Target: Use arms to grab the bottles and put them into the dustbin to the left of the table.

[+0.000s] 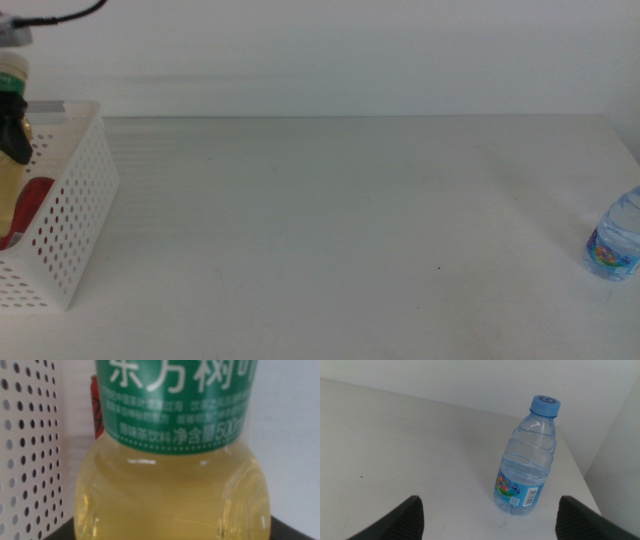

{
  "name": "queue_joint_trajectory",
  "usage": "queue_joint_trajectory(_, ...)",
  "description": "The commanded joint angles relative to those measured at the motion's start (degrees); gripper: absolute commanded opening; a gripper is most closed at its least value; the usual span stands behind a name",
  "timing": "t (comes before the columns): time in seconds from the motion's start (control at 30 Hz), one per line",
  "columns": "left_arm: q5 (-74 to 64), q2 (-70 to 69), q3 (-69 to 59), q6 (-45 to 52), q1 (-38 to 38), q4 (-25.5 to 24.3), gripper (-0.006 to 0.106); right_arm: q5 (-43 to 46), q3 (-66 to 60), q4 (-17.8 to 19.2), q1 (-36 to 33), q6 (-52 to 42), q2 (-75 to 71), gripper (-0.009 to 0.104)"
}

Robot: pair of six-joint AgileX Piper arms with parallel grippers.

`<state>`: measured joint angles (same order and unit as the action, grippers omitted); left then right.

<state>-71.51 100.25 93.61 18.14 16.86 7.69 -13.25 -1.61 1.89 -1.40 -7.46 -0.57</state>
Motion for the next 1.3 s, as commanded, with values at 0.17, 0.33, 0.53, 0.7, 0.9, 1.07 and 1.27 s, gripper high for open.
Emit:
queue_joint_trajectory(0.17, 3.2, 0.9, 2.4, 0.1, 0.0, -0.4, -0.005, 4.2, 0.4, 0.3, 0.3, -0.5, -1.5, 0.077)
queue_joint_trajectory(0.33, 4.7, 2.8, 2.3, 0.0, 0.0, -0.8, -0.005, 4.2, 0.4, 0.3, 0.3, -0.5, -1.5, 0.077)
queue_joint_trajectory(0.53, 4.7, 5.0, 2.2, -0.1, 0.0, -1.4, -0.005, 4.2, 0.4, 0.3, 0.3, -0.5, -1.5, 0.077)
queue_joint_trajectory(0.7, 5.4, 7.0, 2.3, -0.5, 0.0, -1.3, 0.003, 4.2, 0.4, 0.3, 0.3, -0.5, -1.5, 0.077)
queue_joint_trajectory(0.9, 7.2, 7.9, 2.3, -0.5, 0.0, -2.8, 0.037, 4.2, 0.4, 0.3, 0.3, -0.5, -1.5, 0.077)
queue_joint_trajectory(1.07, 8.9, 7.9, 2.3, -0.5, 0.0, -3.4, 0.08, 4.2, 0.4, 0.3, 0.3, -0.5, -1.5, 0.077)
queue_joint_trajectory(1.27, 8.4, 7.7, 2.3, -0.5, -0.1, -1.7, 0.09, 4.2, 0.4, 0.3, 0.3, -0.5, -1.5, 0.077)
